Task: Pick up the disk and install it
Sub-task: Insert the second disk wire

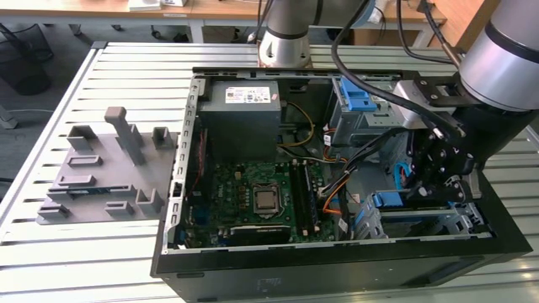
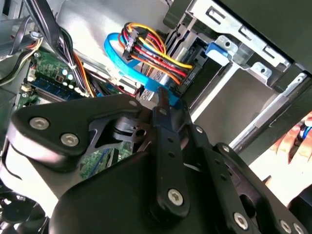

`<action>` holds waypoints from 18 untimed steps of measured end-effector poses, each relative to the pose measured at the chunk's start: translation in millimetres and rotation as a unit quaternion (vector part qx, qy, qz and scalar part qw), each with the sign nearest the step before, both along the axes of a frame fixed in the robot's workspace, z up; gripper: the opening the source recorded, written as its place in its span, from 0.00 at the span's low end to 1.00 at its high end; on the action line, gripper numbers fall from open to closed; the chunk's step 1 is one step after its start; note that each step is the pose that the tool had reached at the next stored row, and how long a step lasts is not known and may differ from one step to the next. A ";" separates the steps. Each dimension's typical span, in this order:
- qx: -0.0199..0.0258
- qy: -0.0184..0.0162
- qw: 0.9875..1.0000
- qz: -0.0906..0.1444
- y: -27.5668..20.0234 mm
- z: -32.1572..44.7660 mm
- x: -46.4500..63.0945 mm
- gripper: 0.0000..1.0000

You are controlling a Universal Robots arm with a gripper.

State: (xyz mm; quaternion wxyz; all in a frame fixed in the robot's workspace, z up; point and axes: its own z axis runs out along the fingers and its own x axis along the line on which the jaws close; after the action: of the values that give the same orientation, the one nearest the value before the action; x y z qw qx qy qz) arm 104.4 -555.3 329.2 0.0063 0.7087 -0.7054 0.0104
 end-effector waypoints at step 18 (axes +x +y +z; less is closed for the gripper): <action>0.000 0.003 1.000 0.000 0.2 19.4 0.0 0.24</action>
State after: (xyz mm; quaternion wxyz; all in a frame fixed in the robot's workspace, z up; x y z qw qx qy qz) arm 104.4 -555.1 348.5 0.0082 0.7088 -0.7054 0.0083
